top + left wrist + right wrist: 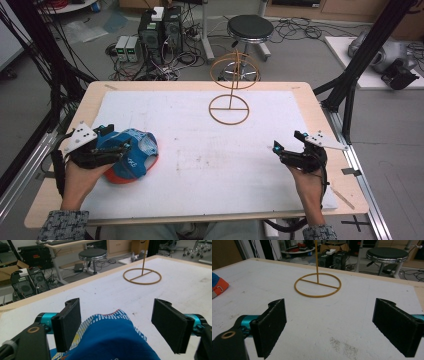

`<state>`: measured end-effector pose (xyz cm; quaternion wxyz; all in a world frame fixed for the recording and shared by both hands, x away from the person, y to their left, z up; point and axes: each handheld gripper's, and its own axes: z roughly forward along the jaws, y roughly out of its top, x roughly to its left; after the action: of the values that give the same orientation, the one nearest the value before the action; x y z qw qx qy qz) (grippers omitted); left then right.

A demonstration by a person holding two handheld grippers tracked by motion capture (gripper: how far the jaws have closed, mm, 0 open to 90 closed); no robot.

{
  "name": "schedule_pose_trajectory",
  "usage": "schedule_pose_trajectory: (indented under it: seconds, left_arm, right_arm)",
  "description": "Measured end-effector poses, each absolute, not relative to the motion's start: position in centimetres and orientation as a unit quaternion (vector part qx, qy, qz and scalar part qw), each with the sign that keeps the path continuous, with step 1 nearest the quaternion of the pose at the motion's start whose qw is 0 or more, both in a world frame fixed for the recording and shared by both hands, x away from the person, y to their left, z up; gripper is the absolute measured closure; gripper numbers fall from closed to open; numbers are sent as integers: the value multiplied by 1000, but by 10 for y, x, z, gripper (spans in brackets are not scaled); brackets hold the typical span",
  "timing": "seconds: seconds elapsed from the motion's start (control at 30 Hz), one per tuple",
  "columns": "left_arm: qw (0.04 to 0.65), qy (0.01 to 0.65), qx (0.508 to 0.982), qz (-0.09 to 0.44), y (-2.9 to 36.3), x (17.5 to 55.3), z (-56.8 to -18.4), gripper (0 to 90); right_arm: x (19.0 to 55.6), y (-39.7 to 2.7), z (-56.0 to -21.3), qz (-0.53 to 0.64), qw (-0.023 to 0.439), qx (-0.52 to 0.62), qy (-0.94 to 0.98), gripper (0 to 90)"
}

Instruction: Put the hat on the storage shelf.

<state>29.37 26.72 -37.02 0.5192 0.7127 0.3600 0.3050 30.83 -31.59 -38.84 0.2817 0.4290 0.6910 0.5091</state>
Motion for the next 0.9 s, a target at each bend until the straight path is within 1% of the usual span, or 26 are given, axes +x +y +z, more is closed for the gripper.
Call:
schedule_pose_trajectory:
  seconds: [0.3,0.33,0.43,0.47,0.6,0.63,0.67,0.73,0.77,0.8,0.87,0.9]
  left_arm:
    - [485,355,736,311,259,298,-381,308]
    - [469,354,743,321,257,299,-383,332]
    - [462,353,748,321,256,299,-384,356]
    - [461,356,747,319,256,299,-385,398]
    - [459,358,748,320,256,298,-384,508]
    - [458,356,749,320,256,297,-384,508]
    - [458,353,750,320,255,297,-384,550]
    - [459,351,751,320,254,296,-384,604]
    - [458,348,753,321,254,296,-383,604]
    - [460,347,751,322,253,296,-384,628]
    - [464,345,746,332,253,294,-383,714]
    - [468,344,743,332,253,294,-382,714]
  right_arm:
    - [309,-315,-389,507,280,428,694,110]
    - [309,-315,-389,508,279,428,693,110]
    - [309,-314,-389,508,280,427,693,110]
    - [309,-314,-389,509,281,425,694,110]
    - [309,-314,-389,508,284,425,694,110]
    - [308,-314,-389,507,280,429,693,110]
    - [308,-314,-389,508,280,429,692,110]
    - [308,-314,-389,508,280,429,692,110]
    - [308,-314,-389,508,280,429,692,110]
    - [308,-314,-389,507,280,430,692,110]
    - [308,-313,-390,505,283,427,695,110]
    - [308,-313,-390,505,283,427,695,110]
